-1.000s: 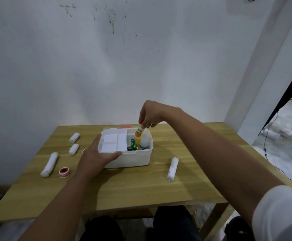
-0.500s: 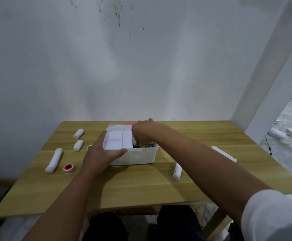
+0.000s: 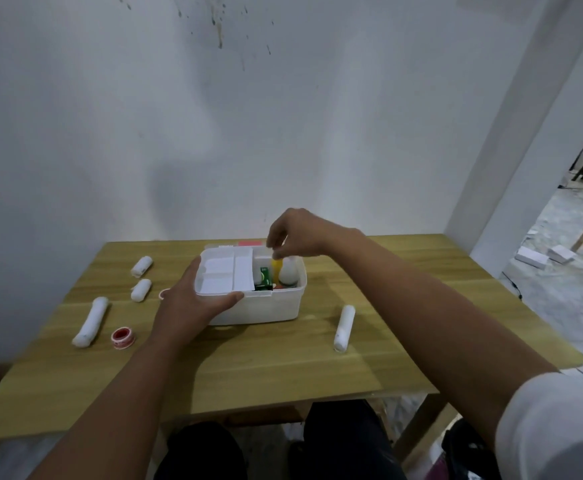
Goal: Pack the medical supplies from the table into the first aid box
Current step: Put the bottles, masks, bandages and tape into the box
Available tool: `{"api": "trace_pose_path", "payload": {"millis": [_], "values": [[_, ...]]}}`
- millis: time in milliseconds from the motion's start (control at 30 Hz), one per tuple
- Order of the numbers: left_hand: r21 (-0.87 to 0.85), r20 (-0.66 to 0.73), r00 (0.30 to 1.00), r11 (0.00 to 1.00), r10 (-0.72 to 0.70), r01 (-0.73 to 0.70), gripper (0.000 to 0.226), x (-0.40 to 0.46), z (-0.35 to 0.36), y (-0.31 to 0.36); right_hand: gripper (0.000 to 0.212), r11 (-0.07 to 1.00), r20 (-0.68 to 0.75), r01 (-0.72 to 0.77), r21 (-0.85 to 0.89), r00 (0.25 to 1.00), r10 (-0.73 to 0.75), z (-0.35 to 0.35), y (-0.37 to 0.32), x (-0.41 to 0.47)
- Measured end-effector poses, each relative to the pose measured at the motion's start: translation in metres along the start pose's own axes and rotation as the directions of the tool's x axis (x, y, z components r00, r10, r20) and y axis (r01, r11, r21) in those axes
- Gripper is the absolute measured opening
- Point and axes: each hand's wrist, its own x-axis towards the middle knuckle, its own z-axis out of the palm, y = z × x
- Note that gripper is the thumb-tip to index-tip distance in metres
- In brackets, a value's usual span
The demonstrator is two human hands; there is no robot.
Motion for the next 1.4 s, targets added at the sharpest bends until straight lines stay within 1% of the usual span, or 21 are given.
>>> {"api": "trace_pose_path", "payload": {"millis": [100,167,200,267,333,400,500,533,567,600,633,667,700,800,833,933,1033,1133,1167,1267,1400], "values": [[-0.011,0.014,1.000,1.000,-0.013,0.014,0.132,0.004,0.002,0.000,0.018,0.984,-0.197,-0.131,0.118,0.968,0.152,-0.022,0.044,-0.018],[-0.007,0.009,1.000,1.000,-0.016,0.016,0.131,0.007,0.003,0.002,0.019,0.950,-0.234,-0.284,0.127,0.922,0.307,-0.024,0.081,-0.033],[-0.007,0.008,1.000,1.000,-0.023,0.023,0.129,0.007,0.004,0.003,0.022,0.918,-0.214,-0.383,0.099,0.893,0.396,-0.023,0.099,-0.042],[-0.012,0.010,1.000,1.000,-0.027,0.027,0.128,0.009,0.006,0.004,0.029,0.820,-0.123,-0.571,-0.035,0.817,0.564,-0.013,0.135,-0.063],[-0.003,0.011,1.000,1.000,-0.020,0.020,0.128,0.010,0.006,0.003,0.039,0.685,-0.020,-0.700,-0.202,0.702,0.711,0.000,0.165,-0.086],[-0.006,0.023,0.999,1.000,-0.022,0.022,0.129,0.009,0.005,0.005,0.049,0.580,0.068,-0.749,-0.321,0.592,0.803,0.012,0.180,-0.111],[-0.024,0.005,1.000,1.000,-0.015,0.015,0.114,0.005,0.005,0.009,0.087,0.548,0.197,-0.723,-0.422,0.517,0.833,0.019,0.175,-0.137],[-0.027,-0.006,1.000,1.000,-0.014,0.014,0.112,0.005,0.005,0.010,0.088,0.539,0.213,-0.729,-0.421,0.499,0.840,0.021,0.170,-0.140],[-0.020,-0.014,1.000,1.000,-0.010,0.010,0.110,0.004,0.005,0.011,0.078,0.543,0.230,-0.742,-0.393,0.493,0.839,0.022,0.168,-0.139],[-0.014,-0.017,1.000,1.000,-0.004,0.003,0.107,0.002,0.006,0.013,0.062,0.549,0.249,-0.774,-0.315,0.491,0.835,0.022,0.166,-0.137],[-0.013,-0.020,1.000,1.000,0.002,-0.002,0.105,0.001,0.006,0.014,0.053,0.537,0.291,-0.812,-0.229,0.470,0.834,0.023,0.163,-0.133],[-0.017,-0.026,1.000,1.000,0.009,-0.010,0.103,0.001,0.007,0.016,0.050,0.514,0.350,-0.845,-0.150,0.440,0.827,0.023,0.154,-0.130],[-0.021,-0.029,1.000,1.000,0.011,-0.012,0.101,-0.001,0.008,0.019,0.051,0.500,0.402,-0.862,-0.082,0.430,0.808,0.025,0.148,-0.125],[-0.032,-0.031,0.999,0.999,0.014,-0.015,0.099,-0.004,0.009,0.024,0.051,0.491,0.503,-0.871,-0.004,0.423,0.754,0.030,0.117,-0.110],[-0.032,-0.026,1.000,0.999,0.013,-0.014,0.100,-0.004,0.009,0.024,0.053,0.501,0.521,-0.865,0.020,0.437,0.733,0.033,0.107,-0.104],[-0.028,-0.023,1.000,1.000,0.005,-0.005,0.100,-0.004,0.008,0.024,0.075,0.499,0.553,-0.858,0.119,0.475,0.685,0.038,0.075,-0.092],[-0.029,-0.016,1.000,1.000,0.000,-0.001,0.102,-0.004,0.007,0.025,0.086,0.557,0.559,-0.826,0.085,0.502,0.660,0.043,0.051,-0.084],[-0.030,-0.011,1.000,1.000,0.000,-0.001,0.101,-0.004,0.007,0.024,0.078,0.605,0.552,-0.795,0.042,0.523,0.649,0.051,0.041,-0.077],[-0.031,-0.012,1.000,1.000,0.000,0.000,0.100,-0.005,0.006,0.025,0.075,0.636,0.531,-0.771,0.016,0.546,0.648,0.053,0.040,-0.074],[-0.036,-0.012,1.000,0.999,-0.003,0.003,0.099,-0.007,0.006,0.029,0.060,0.742,0.385,-0.663,-0.105,0.661,0.645,0.057,0.037,-0.069],[-0.041,-0.014,1.000,0.999,-0.002,0.002,0.096,-0.012,0.005,0.037,0.046,0.752,0.284,-0.592,-0.289,0.697,0.658,0.060,0.039,-0.064]]}}
